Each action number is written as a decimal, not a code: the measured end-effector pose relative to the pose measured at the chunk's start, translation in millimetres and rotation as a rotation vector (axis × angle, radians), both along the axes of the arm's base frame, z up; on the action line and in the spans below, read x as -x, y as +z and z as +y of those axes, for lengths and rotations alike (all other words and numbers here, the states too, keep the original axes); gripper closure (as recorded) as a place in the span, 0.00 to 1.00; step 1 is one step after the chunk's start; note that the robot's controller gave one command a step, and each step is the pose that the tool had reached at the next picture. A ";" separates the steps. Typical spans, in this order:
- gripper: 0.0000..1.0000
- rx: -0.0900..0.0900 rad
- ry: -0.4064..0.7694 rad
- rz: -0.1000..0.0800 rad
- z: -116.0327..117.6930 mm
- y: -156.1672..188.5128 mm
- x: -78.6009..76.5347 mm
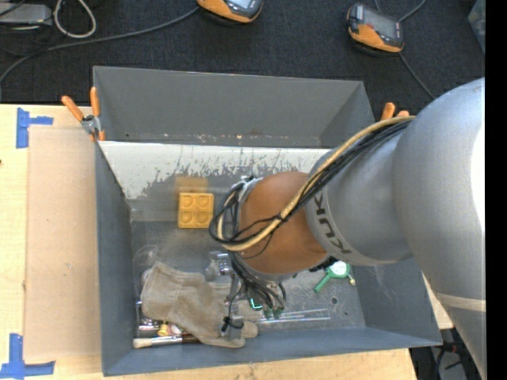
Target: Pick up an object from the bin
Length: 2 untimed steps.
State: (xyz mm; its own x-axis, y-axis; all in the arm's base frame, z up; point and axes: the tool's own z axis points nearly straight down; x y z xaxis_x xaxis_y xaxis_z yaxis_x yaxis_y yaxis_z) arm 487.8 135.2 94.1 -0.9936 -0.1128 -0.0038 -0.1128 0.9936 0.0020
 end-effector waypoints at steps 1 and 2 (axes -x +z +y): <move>0.00 0.000 -0.001 0.000 0.0 0.0 0.0; 0.00 0.000 -0.002 0.000 0.0 0.0 0.0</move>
Offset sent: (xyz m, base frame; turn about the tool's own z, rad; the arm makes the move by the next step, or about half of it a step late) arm 0.0000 0.0000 0.0000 0.0000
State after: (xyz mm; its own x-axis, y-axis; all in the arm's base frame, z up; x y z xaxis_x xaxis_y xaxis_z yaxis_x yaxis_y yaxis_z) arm 487.8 135.1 94.1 -0.9938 -0.1110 -0.0037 -0.1110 0.9938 0.0021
